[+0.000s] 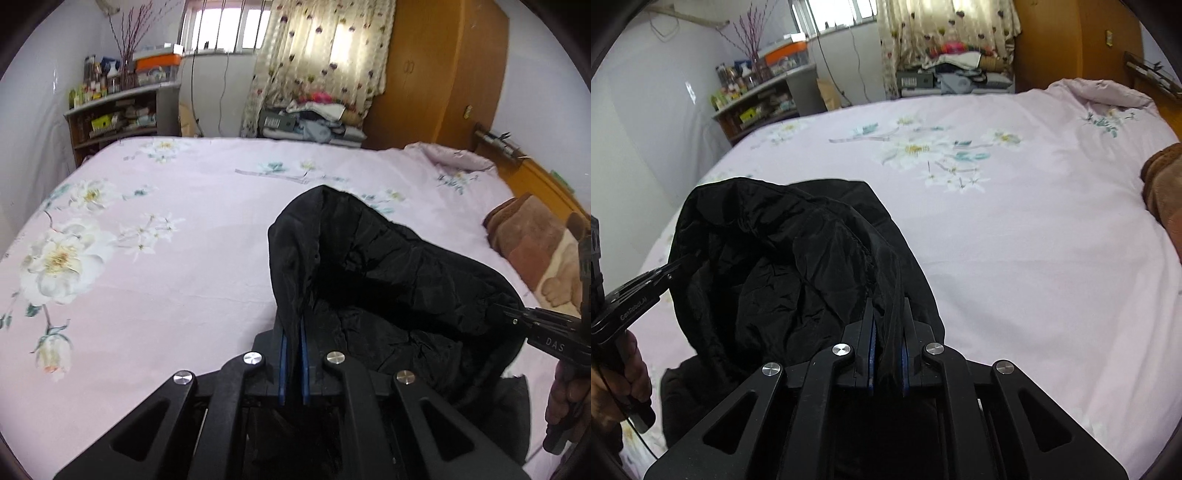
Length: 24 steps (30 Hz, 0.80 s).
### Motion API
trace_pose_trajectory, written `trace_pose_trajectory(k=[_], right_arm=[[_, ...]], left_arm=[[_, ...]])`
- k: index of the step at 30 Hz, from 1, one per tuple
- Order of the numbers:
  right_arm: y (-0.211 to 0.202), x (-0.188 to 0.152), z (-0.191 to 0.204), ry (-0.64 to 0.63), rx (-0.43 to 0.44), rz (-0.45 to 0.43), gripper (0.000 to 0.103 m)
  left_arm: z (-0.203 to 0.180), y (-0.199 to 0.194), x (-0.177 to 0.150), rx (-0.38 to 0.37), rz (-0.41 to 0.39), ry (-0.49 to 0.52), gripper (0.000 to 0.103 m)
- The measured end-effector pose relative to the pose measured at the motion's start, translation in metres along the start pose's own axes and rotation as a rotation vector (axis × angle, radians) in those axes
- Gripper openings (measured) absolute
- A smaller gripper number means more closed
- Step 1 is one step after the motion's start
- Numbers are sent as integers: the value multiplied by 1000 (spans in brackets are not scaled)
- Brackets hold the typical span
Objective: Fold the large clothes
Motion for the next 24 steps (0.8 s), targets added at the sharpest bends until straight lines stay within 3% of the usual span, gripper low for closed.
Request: trace_pose_trajectory(k=[8, 13, 18, 24], right_arm=[[-84, -45, 10, 12, 30, -90, 9], [-110, -88, 14, 1, 46, -93, 9], [-119, -136, 13, 4, 54, -71, 9], [-109, -194, 8, 50, 81, -3, 9]], left_arm=[[-8, -89, -42, -66, -76, -3, 6], [-9, -126, -82, -85, -88, -12, 6], [-9, -144, -134, -84, -65, -15, 6], [-4, -138, -195, -59, 29, -28, 7]])
Point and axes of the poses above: each gripper's, at about its wrist camera, not at the fingertips, and y roughly the way its jaws point, z to its left, x to its top, the point moved 9 cm from there along y, roughly the way its jaws point, and after that the axes turned 4 degrees about z, right-handed, at the moved point
